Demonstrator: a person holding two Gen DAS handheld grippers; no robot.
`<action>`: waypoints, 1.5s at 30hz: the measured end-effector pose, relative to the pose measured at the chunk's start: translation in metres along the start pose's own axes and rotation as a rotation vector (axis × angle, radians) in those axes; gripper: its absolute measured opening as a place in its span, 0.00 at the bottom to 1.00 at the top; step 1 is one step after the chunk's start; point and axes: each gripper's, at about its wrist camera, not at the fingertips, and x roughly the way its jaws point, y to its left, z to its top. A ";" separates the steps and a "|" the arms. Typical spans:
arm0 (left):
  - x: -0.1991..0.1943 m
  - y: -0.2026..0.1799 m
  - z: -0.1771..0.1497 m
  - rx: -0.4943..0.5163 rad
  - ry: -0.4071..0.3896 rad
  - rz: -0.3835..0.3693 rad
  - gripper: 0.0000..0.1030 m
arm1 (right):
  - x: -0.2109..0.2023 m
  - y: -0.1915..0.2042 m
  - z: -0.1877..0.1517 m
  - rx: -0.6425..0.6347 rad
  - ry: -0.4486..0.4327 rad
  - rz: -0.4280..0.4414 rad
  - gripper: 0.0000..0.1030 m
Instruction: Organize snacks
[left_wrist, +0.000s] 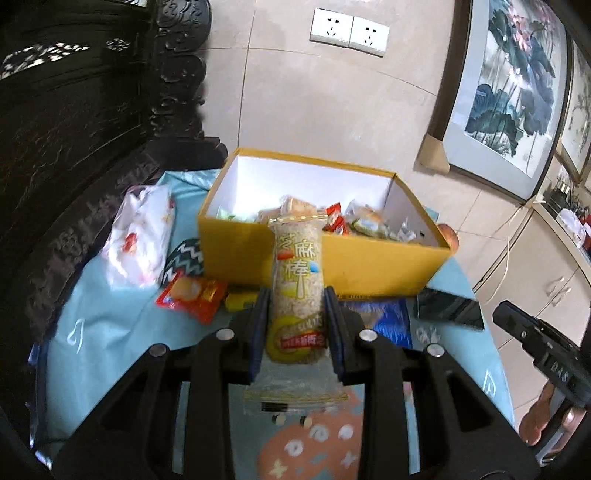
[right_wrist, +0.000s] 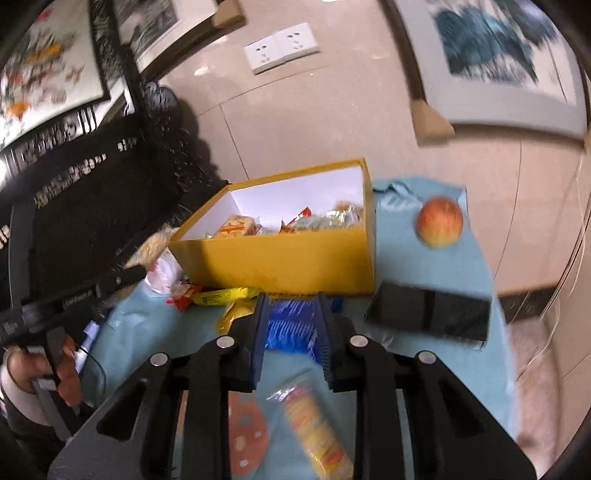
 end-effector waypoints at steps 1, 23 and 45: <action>0.003 -0.001 0.001 -0.001 0.001 0.002 0.28 | 0.007 0.004 0.002 -0.044 0.040 -0.019 0.25; 0.019 -0.003 -0.032 0.014 0.090 -0.027 0.28 | 0.045 0.021 -0.099 -0.314 0.382 -0.069 0.24; 0.025 0.015 -0.068 0.021 0.152 0.029 0.26 | 0.049 0.010 -0.100 -0.214 0.382 -0.051 0.27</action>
